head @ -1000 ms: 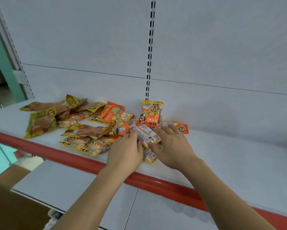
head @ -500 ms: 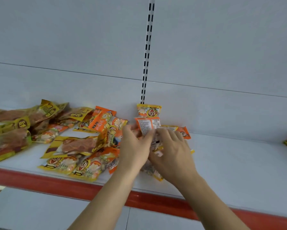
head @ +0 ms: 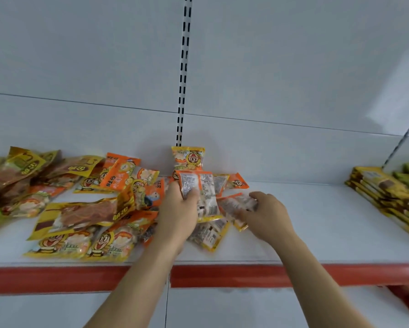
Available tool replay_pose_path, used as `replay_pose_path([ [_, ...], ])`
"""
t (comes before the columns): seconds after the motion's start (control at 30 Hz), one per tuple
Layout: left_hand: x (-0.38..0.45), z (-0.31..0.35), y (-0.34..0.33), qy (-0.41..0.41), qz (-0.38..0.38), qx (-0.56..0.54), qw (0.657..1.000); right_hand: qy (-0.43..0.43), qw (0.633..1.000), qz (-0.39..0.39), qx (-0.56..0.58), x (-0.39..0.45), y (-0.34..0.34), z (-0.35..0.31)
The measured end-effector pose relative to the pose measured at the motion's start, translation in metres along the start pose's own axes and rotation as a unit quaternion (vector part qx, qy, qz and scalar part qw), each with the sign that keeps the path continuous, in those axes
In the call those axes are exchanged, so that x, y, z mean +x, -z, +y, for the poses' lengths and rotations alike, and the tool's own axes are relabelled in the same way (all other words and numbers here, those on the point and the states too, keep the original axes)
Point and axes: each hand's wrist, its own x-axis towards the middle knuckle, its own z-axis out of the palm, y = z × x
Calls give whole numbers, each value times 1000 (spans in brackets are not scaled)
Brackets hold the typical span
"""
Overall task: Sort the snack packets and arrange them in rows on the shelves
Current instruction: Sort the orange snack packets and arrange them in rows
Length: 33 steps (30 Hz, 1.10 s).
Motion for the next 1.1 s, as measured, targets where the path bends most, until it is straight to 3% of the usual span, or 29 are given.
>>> replay_pose_path([
  [0.13, -5, 2, -11, 1, -4, -12, 1000, 16, 980, 149, 128, -28, 25, 5],
  [0.2, -7, 4, -20, 8, -13, -35, 999, 45, 956, 183, 227, -38, 29, -4],
  [0.27, -12, 8, -28, 24, -38, -118, 992, 88, 943, 176, 267, -45, 23, -16],
  [0.37, -18, 19, -37, 47, -69, -231, 969, 192, 947, 168, 195, -49, 0, -24],
  [0.5, -17, 23, -33, -3, 23, -186, 982, 317, 920, 132, 189, -46, -13, -20],
  [0.6, -8, 17, -13, -12, 94, -131, 987, 266, 939, 96, 196, -28, -12, -12],
  [0.7, -8, 13, 3, -26, 120, -103, 987, 189, 980, -47, 47, -16, -22, -13],
  [0.8, -12, 8, 12, -34, 134, -64, 988, 194, 974, -106, -39, -17, -28, -25],
  [0.9, -14, 3, 16, -19, 132, -40, 990, 161, 974, -156, 0, -11, -17, -30],
  [1.0, -12, 2, 15, -21, 136, -16, 990, 139, 982, -112, 58, -6, 2, -17],
  [1.1, -9, 4, 7, -34, 140, -18, 989, 94, 959, -27, 264, -3, 19, -6],
])
